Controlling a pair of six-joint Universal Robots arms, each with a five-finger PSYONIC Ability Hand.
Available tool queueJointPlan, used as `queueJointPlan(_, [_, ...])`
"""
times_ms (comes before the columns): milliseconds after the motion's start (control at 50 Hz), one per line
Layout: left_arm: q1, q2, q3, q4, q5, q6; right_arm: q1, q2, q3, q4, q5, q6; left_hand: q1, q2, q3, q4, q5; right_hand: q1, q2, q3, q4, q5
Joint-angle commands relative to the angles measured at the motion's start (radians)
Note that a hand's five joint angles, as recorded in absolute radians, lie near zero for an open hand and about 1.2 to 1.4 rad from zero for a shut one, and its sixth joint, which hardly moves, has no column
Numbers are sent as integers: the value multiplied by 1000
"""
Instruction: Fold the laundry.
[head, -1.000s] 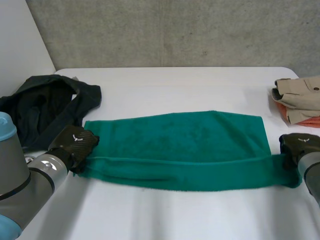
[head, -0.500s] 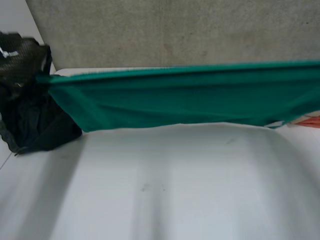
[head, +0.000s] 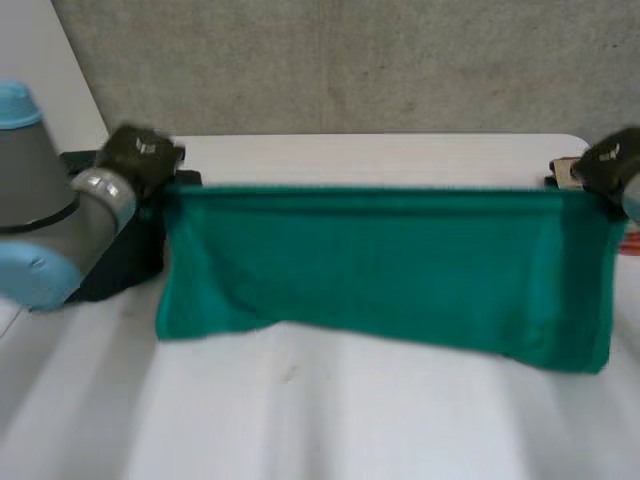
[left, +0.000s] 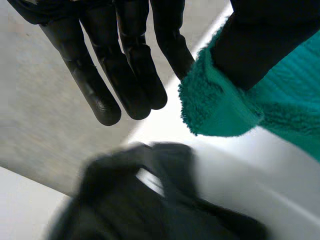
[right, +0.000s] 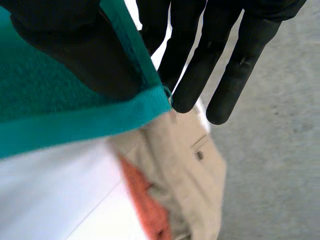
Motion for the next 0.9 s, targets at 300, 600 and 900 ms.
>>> queueJointPlan(300, [-59,-119,506,590,-104,-17,71,52,-231,-961,5,211,258,197,202,192,244,266,218,206,196,206])
queueJointPlan(600, [-46,-138,55,577,-96,-17,74,219,-44,-734,-42,259,258,197,202,192,244,266,218,206,196,206])
queueJointPlan(900, [-52,-98,-367,496,-95,1,74,249,149,-418,-44,222,258,197,202,192,244,266,218,206,196,206])
